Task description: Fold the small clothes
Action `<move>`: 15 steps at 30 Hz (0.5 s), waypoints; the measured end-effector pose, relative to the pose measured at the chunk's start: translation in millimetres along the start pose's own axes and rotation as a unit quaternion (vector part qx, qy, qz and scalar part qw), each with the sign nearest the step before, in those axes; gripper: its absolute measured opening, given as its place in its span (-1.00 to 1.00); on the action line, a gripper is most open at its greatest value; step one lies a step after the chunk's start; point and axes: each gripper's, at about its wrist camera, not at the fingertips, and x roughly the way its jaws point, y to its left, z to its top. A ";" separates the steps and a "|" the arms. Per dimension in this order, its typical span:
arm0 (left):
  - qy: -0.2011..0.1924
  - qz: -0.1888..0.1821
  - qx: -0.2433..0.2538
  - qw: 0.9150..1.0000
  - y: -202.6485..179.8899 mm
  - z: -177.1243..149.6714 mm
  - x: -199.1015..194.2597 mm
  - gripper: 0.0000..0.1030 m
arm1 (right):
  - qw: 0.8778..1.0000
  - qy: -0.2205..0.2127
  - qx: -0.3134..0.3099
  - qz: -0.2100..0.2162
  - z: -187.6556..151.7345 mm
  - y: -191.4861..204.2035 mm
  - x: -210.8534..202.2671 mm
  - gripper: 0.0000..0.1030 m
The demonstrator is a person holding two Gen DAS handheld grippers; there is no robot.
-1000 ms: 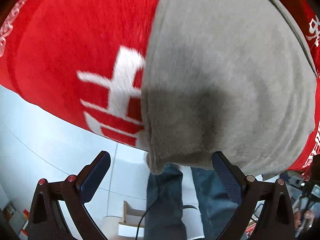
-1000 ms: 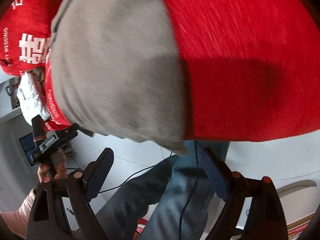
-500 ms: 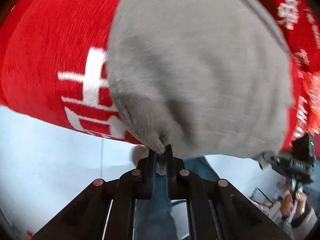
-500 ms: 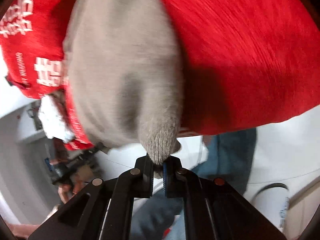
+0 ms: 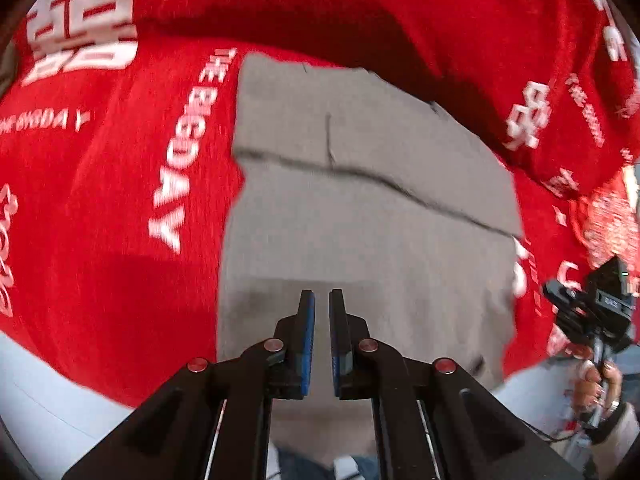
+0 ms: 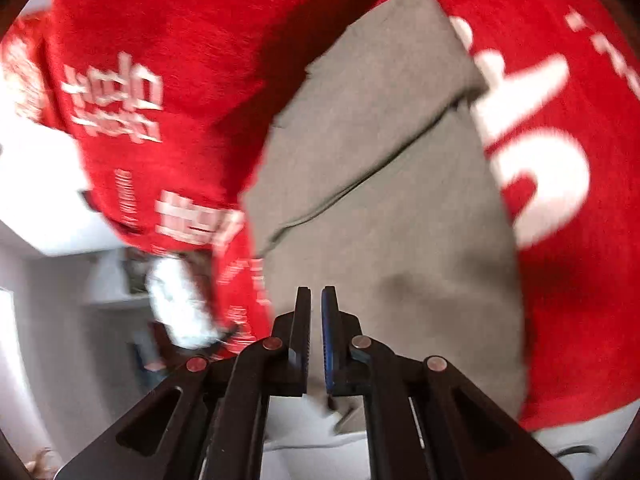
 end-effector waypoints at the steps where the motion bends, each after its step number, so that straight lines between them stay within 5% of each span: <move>1: 0.000 0.012 0.006 1.000 -2.1 9.1 3.9 -0.84 | 0.999 0.016 -0.019 -0.034 1.6 6.5 6.8 -0.87; 4: -0.001 0.040 0.023 0.999 0.0 18.4 6.8 -0.83 | 0.985 0.076 -0.091 -0.123 -13.0 16.8 22.8 -0.71; 6: 0.011 0.051 0.022 0.998 2.8 11.2 11.7 -0.83 | 0.969 0.113 -0.147 -0.163 -33.4 25.3 33.1 -0.12; 7: 0.019 0.052 0.019 0.998 2.0 9.6 14.4 -0.83 | 0.957 0.133 -0.180 -0.183 -47.5 29.7 37.9 0.37; 13: 0.048 0.062 0.018 0.997 9.0 -18.0 20.4 -0.83 | 0.874 0.216 -0.336 -0.275 -117.7 35.5 79.3 0.40; 15: 0.059 0.067 0.010 0.996 13.4 -24.2 24.3 -0.83 | 0.837 0.246 -0.372 -0.318 -136.5 24.6 101.5 -0.04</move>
